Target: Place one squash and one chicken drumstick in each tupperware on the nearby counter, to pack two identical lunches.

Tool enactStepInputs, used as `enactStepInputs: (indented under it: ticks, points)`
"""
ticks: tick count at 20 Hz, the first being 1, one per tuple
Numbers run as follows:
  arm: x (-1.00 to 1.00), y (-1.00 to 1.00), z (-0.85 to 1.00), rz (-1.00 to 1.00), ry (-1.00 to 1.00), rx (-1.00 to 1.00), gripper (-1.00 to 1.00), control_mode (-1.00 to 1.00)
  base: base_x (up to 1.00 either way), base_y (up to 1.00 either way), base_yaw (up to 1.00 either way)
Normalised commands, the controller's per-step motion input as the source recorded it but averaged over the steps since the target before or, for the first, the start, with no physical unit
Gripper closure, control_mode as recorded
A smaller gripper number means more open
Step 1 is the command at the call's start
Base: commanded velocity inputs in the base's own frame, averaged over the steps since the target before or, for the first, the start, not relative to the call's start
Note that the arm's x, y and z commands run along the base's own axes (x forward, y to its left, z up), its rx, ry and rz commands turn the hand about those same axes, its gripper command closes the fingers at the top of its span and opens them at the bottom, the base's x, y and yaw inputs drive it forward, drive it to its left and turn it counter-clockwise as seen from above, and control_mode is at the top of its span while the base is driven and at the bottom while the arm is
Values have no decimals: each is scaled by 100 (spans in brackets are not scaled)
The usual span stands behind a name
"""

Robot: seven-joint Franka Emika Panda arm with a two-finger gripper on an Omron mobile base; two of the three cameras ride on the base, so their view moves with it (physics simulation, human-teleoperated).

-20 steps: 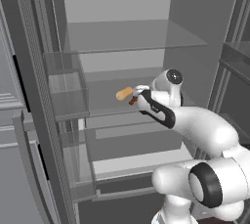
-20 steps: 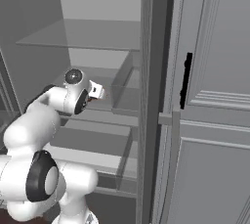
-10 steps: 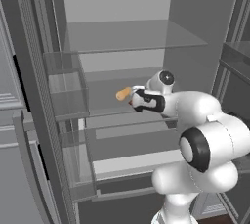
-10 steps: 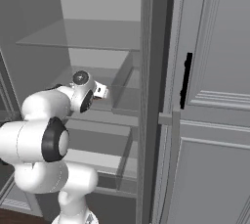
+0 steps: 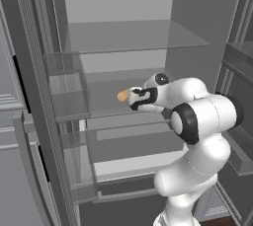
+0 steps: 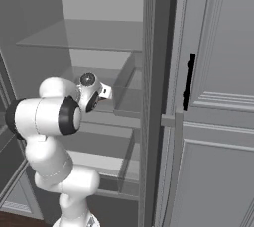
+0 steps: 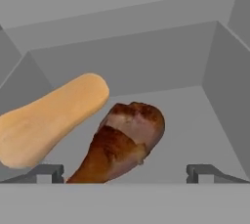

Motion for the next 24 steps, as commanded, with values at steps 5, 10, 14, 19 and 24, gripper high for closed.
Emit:
enactStepInputs:
  ticks: [5,10,14,19,24]
  points:
    - [50,0,-31,0,2,0,-100,-100,0,0,0]
    - [41,0,-45,0,3,0,100,-100,0,0,0]
    - [18,0,-57,0,1,0,100,-100,0,0,0]
    - [-12,6,-41,0,0,0,100,-100,0,0,0]
    - [-65,-5,23,-4,2,1,100,-100,0,0,0]
